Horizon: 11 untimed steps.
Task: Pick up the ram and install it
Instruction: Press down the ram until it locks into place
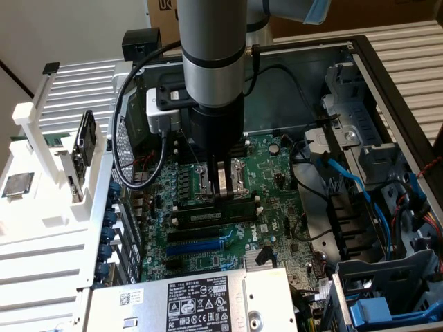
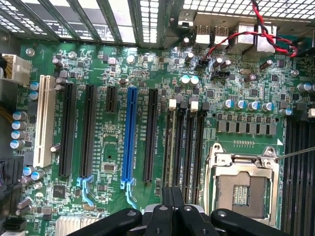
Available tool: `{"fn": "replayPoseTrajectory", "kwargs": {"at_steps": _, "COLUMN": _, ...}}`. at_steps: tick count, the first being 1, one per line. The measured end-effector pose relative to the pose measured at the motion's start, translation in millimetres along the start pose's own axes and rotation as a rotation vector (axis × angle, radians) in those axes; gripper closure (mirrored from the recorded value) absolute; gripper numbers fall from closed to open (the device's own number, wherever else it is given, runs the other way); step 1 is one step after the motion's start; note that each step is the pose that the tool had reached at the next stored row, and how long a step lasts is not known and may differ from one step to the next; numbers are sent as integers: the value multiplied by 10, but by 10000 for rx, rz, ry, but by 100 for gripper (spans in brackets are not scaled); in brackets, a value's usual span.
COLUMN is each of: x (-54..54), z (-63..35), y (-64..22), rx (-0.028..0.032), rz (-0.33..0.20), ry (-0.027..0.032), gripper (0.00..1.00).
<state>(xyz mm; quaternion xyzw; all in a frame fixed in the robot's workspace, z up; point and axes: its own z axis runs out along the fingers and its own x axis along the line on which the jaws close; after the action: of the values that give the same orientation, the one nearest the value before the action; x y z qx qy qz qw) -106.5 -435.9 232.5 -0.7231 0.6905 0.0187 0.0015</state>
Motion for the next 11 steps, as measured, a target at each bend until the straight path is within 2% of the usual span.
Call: {"fn": "replayPoseTrajectory", "kwargs": {"at_steps": 11, "x": 0, "z": 22, "y": 3, "rx": 1, "rz": 0, "ry": 1, "gripper": 89}}
